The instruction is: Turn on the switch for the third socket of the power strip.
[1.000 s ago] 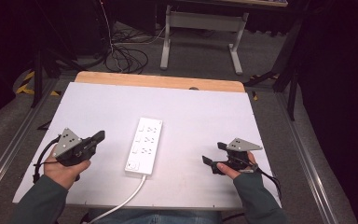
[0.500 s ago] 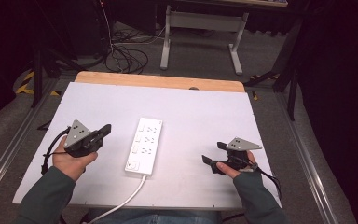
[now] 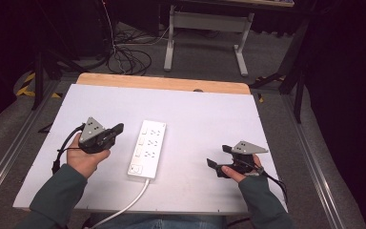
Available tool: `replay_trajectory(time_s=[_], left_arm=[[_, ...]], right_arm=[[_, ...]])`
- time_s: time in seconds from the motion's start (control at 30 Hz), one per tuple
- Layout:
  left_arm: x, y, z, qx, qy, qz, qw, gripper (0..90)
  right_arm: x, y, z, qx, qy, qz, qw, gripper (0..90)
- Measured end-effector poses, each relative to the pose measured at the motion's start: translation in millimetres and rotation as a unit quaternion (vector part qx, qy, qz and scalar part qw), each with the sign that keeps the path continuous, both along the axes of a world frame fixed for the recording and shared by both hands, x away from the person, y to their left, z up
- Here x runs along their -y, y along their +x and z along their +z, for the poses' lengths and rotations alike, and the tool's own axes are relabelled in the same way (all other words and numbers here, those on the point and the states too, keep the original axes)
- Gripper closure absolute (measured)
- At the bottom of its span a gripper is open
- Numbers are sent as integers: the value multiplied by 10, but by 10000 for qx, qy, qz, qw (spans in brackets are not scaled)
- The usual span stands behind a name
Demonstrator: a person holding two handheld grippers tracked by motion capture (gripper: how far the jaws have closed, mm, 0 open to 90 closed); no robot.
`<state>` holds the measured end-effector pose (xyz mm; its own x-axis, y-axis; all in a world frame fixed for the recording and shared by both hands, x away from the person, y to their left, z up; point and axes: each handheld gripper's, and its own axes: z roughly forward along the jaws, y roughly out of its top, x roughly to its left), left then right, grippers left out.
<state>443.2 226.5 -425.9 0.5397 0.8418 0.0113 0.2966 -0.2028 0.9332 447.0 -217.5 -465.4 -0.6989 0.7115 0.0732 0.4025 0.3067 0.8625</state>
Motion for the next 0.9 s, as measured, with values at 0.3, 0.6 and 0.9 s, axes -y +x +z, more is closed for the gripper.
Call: replay_trajectory(time_s=[0.3, 0.6, 0.9], left_arm=[[98, 73, -20, -54, 92, -81, 9999, 900], [188, 150, -48, -128, 138, -147, 9997, 900], [210, 197, -72, -187, 162, -163, 9996, 900]], right_arm=[[-1, 1, 0, -3, 6, 0, 10000, 151], [-2, 2, 0, -6, 1, -3, 10000, 152], [-6, -2, 1, -6, 10, -4, 10000, 155]])
